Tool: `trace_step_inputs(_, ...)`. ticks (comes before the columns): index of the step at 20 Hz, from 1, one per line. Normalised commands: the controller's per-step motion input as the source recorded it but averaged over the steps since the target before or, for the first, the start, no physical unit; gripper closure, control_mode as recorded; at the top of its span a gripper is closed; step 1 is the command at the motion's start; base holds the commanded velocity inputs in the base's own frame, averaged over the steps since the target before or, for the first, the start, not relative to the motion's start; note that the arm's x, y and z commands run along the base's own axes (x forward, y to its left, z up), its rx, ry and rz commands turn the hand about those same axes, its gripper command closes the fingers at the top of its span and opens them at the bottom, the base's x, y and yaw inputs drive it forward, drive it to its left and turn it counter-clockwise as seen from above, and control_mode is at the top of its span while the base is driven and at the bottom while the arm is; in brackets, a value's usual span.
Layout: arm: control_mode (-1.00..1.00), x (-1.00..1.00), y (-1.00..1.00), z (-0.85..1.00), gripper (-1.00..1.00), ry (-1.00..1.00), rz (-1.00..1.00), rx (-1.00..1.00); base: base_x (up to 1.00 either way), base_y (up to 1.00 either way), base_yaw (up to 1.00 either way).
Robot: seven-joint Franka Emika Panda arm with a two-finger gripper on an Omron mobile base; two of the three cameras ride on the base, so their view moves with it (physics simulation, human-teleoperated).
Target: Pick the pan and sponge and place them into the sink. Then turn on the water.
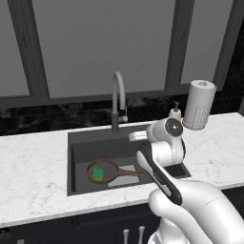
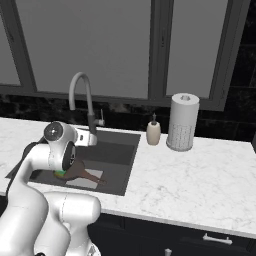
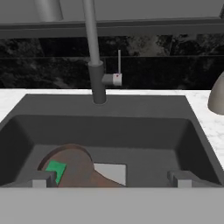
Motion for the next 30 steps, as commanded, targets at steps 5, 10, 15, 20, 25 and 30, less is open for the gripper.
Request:
trace_step_inputs(5,-1.0,0.14,0.0,0.0,-1.0,-0.08,0.0,0.0,0.0,0.0,0.0)
trace_step_inputs(10,-1.0,0.07,-0.02,-0.03,-1.0,-0.18,0.0,0.0,0.0,0.0,0.0)
trace_step_inputs(15,-1.0,0.01,0.0,-0.08,-1.0,-0.16,0.0,0.0,0.0,0.0,0.0)
trace_step_inputs(20,-1.0,0.06,0.0,-0.01,-1.0,-0.13,0.0,0.0,0.0,0.0,0.0)
trace_step_inputs(25,-1.0,0.03,0.0,0.0,-1.0,-0.12,0.0,0.0,0.0,0.0,0.0)
trace_step_inputs(30,-1.0,0.12,-0.01,0.0,-1.0,-0.05,0.0,0.0,0.0,0.0,0.0)
